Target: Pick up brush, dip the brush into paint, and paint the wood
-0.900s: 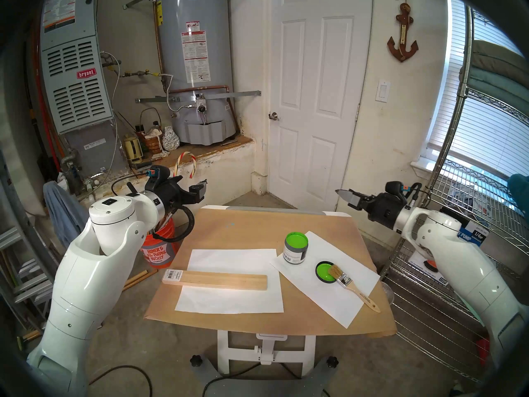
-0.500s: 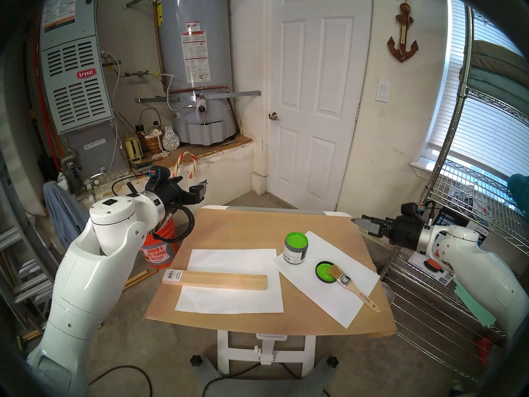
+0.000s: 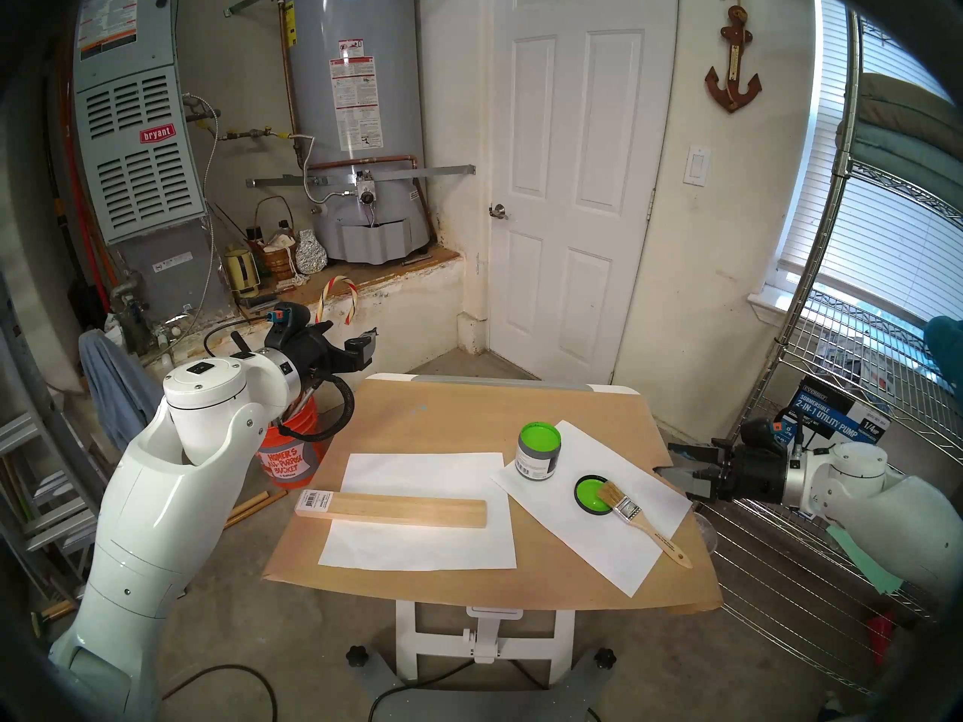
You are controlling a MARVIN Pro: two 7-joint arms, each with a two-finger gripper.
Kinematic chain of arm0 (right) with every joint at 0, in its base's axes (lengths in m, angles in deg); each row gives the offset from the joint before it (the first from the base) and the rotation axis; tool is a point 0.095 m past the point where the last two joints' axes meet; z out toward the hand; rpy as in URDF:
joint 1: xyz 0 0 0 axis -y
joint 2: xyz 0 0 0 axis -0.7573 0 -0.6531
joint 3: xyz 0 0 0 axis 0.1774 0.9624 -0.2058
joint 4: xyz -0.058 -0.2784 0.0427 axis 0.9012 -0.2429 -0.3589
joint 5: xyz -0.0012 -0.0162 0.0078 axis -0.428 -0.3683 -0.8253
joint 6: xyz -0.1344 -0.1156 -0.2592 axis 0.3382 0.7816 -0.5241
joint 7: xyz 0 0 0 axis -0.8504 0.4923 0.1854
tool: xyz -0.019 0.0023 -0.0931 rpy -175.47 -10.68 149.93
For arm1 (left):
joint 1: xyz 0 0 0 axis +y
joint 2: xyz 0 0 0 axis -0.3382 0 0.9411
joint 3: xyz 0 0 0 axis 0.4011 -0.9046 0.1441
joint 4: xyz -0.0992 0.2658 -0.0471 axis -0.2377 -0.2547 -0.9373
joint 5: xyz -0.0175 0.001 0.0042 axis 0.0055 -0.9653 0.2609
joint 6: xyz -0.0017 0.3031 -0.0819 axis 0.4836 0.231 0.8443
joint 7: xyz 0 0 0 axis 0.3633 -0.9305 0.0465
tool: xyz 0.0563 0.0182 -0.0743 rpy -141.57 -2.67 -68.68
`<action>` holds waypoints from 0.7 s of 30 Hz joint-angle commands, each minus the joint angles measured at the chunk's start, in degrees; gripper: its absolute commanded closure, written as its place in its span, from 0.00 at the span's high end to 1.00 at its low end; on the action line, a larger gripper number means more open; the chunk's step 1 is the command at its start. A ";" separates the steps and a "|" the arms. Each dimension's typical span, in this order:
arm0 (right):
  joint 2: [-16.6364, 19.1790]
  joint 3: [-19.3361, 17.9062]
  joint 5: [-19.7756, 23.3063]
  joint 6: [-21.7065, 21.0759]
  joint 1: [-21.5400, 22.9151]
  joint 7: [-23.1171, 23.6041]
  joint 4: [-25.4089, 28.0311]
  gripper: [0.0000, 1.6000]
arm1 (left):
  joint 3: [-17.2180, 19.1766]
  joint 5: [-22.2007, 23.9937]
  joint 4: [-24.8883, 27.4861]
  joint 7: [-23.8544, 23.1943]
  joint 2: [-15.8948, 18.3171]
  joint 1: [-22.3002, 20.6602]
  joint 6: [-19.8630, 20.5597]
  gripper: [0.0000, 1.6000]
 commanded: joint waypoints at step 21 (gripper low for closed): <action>-0.66 -7.58 -8.51 23.45 -18.61 0.43 2.86 1.00 | 0.36 0.02 0.72 -0.03 0.10 -0.61 -0.23 1.00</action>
